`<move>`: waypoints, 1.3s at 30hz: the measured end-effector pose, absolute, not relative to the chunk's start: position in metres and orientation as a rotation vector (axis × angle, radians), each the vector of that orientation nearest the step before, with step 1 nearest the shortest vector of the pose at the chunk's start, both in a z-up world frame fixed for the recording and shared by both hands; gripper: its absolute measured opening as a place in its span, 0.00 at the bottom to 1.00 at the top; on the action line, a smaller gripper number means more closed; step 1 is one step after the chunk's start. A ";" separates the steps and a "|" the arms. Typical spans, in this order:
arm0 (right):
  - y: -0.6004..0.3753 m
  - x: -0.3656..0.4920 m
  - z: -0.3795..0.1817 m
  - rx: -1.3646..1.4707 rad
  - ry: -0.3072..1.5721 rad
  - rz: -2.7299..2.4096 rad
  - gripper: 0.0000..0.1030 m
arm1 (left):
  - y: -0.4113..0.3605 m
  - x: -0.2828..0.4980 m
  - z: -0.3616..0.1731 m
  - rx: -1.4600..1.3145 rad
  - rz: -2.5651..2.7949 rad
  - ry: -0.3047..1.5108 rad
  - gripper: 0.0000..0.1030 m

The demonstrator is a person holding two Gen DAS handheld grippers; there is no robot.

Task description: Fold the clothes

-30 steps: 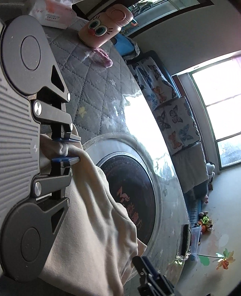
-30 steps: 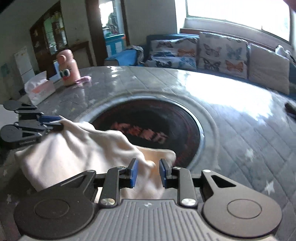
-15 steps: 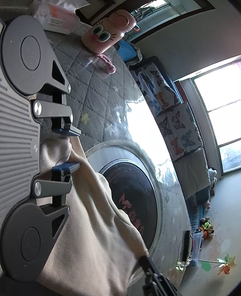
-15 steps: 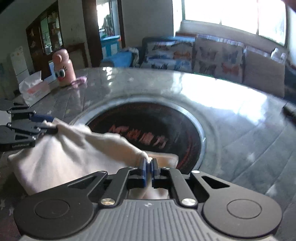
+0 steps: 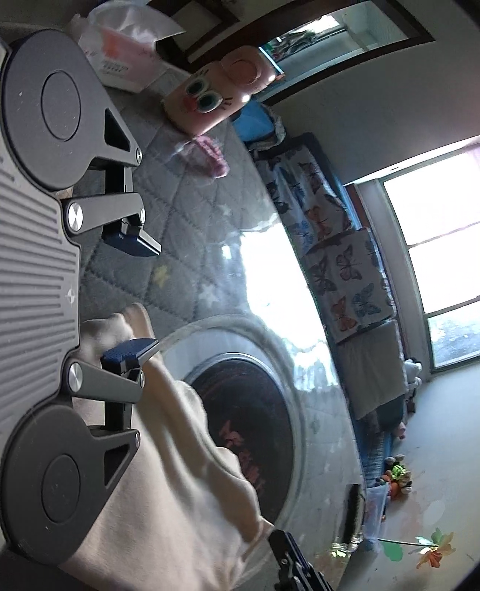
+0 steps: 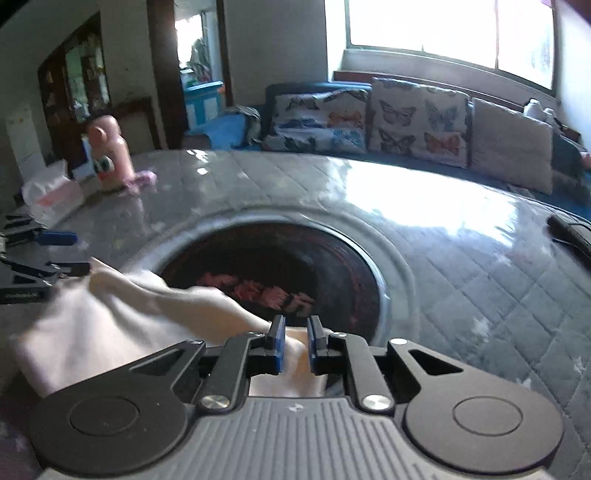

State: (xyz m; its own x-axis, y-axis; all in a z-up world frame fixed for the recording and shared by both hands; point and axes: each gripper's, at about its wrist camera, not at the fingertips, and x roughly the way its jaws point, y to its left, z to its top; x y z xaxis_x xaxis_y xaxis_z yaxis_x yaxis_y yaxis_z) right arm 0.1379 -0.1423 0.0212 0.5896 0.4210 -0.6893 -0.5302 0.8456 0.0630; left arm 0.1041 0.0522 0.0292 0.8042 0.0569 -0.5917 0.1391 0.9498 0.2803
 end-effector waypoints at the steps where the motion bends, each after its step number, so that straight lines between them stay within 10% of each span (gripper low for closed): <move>1: -0.138 0.138 0.021 -0.158 0.760 0.571 0.11 | 0.051 0.103 0.032 0.319 -0.049 0.629 0.50; 8: -0.110 0.135 0.023 -0.174 0.766 0.674 0.11 | 0.037 0.099 0.042 0.261 -0.150 0.626 0.20; 39: -0.060 0.086 0.021 -0.272 0.724 0.870 0.17 | 0.014 0.133 0.010 0.221 -0.238 0.722 0.22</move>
State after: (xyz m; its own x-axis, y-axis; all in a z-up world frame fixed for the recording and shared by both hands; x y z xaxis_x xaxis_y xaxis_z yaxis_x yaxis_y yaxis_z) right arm 0.0864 -0.0605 0.0211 0.4286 0.5988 -0.6766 -0.7743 0.6293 0.0664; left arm 0.1332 0.0137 0.0105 0.7257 -0.1382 -0.6740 0.2896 0.9500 0.1171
